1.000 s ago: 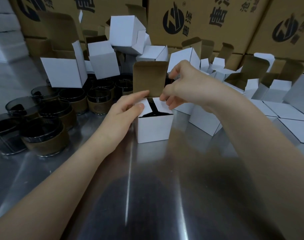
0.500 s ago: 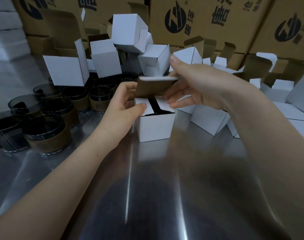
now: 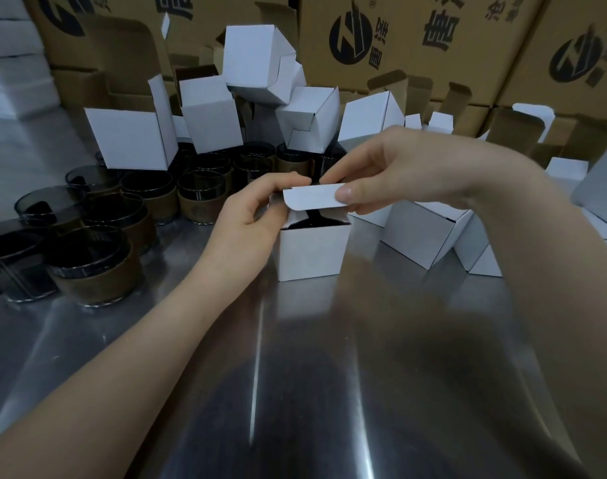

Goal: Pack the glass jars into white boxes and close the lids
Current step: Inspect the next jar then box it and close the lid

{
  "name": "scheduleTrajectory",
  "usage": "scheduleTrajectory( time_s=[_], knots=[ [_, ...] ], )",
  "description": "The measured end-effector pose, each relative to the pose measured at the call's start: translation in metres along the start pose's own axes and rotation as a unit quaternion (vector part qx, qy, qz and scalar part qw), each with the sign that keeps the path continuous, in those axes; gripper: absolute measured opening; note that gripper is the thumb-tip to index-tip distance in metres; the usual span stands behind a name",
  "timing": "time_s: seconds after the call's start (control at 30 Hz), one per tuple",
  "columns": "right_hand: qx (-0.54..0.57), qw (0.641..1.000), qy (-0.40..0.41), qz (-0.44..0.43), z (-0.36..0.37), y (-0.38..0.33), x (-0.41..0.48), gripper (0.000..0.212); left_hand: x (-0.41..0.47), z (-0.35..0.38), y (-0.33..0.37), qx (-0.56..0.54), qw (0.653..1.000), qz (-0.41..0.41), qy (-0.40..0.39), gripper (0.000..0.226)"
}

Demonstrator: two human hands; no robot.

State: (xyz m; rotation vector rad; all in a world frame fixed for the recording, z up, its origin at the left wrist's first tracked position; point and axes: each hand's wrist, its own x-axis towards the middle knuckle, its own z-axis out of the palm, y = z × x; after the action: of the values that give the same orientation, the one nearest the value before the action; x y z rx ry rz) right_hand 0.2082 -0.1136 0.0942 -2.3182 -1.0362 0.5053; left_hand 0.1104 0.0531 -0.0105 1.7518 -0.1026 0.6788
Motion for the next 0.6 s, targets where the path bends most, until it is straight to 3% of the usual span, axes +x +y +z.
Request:
scheduleTrajectory(
  time_s=[0.1,0.2,0.3,0.6],
  knots=[
    [-0.108,0.994,0.016,-0.010,0.004,-0.004,0.001,0.022,0.002,-0.005,-0.001,-0.041,0.997,-0.052,-0.039,0.038],
    [-0.170,0.985,0.024,-0.018,0.007,-0.007,0.000,0.023,0.001,-0.009,-0.001,-0.047,0.996,-0.043,-0.066,0.033],
    [-0.200,0.979,0.027,-0.021,0.009,-0.008,0.001,0.023,-0.002,-0.009,-0.003,-0.006,0.997,-0.016,-0.071,0.024],
    [-0.253,0.966,0.041,-0.038,0.015,-0.008,0.004,0.027,-0.002,-0.011,-0.004,0.057,0.995,0.002,-0.084,0.027]
  ],
)
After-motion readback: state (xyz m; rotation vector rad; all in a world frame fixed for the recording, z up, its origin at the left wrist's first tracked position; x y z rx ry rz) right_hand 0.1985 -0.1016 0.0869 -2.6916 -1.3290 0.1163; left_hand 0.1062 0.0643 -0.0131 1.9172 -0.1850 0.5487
